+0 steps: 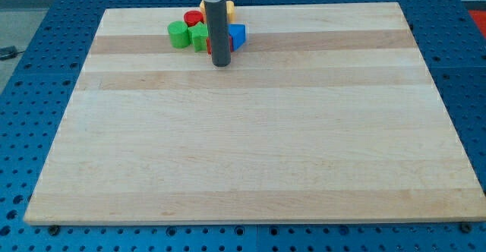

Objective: Push the yellow heart into the blue cube

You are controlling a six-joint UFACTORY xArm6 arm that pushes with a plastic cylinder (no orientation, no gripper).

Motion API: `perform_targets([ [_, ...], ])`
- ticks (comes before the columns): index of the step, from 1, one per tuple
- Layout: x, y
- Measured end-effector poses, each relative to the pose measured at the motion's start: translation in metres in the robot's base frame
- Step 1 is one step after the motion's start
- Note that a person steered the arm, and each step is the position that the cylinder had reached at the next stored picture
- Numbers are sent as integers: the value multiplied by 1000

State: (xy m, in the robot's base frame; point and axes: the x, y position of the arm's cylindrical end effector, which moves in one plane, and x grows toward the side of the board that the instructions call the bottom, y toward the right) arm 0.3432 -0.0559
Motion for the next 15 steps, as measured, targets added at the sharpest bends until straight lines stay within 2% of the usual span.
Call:
perform_targets([
  [2,-18,-2],
  [3,-2,1],
  [4,13,43],
  [5,10,68],
  [11,-8,55],
  [12,-16,93],
  [13,-43,115],
  [15,-110,111],
])
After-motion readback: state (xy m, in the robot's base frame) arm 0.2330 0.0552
